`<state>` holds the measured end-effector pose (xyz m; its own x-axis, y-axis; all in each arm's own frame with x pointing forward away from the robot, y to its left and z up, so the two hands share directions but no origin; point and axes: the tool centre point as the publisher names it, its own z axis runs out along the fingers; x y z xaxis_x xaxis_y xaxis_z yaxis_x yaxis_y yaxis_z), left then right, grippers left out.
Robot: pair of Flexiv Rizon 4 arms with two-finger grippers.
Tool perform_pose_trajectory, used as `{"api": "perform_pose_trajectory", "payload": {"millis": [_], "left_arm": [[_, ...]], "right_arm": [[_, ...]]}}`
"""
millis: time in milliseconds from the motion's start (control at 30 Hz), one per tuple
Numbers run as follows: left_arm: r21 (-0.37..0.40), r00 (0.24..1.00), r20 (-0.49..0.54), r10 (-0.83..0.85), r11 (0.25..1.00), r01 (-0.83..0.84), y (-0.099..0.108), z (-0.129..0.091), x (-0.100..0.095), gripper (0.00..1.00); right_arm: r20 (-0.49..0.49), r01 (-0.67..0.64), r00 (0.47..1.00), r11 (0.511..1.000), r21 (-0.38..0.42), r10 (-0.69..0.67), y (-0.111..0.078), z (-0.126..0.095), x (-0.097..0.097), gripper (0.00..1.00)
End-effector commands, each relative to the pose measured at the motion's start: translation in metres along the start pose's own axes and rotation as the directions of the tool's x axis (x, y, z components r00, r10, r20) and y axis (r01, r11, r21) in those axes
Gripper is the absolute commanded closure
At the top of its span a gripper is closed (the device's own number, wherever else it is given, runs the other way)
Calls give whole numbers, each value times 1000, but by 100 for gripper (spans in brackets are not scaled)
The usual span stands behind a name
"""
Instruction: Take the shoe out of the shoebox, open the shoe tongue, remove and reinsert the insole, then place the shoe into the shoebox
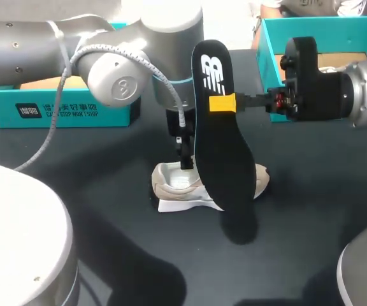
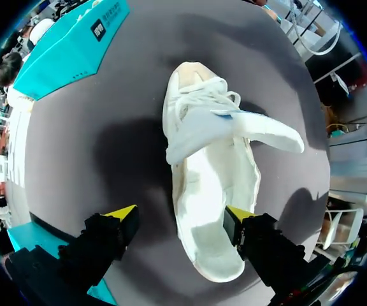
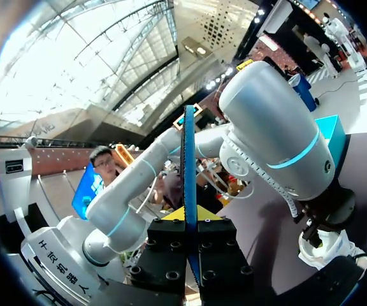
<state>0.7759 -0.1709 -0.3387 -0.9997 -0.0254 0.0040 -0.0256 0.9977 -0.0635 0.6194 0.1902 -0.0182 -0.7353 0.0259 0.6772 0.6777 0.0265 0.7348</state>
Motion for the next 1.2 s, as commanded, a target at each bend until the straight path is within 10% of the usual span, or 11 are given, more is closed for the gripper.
{"api": "perform_pose_trajectory", "payload": {"millis": [33, 100, 833, 933, 1000, 1200], "left_arm": [[-8, 1000, -12, -4, 1000, 4, -9, 25, -6, 25], [-3, 1000, -25, -4, 1000, 4, -10, 28, -6, 53], [14, 995, -98, -5, 1000, 7, -34, 64, -7, 54], [12, 995, -101, -1, 1000, 2, -35, 65, -6, 65], [16, 994, -107, 2, 1000, 0, -35, 65, -5, 100], [16, 988, -149, 45, 999, -44, -29, 59, -2, 100]], "right_arm": [[2, -1, 1000, 1000, 1, 1, 0, 3, -1, 100], [2, -1, 1000, 1000, 1, 1, 0, 3, -1, 100], [2, -1, 1000, 1000, 1, 1, 0, 3, -1, 100], [2, -1, 1000, 1000, 1, 1, 0, 3, -1, 100], [2, -1, 1000, 1000, 1, 1, 0, 3, -1, 100], [2, -1, 1000, 1000, 1, 1, 0, 3, -1, 100]]}}
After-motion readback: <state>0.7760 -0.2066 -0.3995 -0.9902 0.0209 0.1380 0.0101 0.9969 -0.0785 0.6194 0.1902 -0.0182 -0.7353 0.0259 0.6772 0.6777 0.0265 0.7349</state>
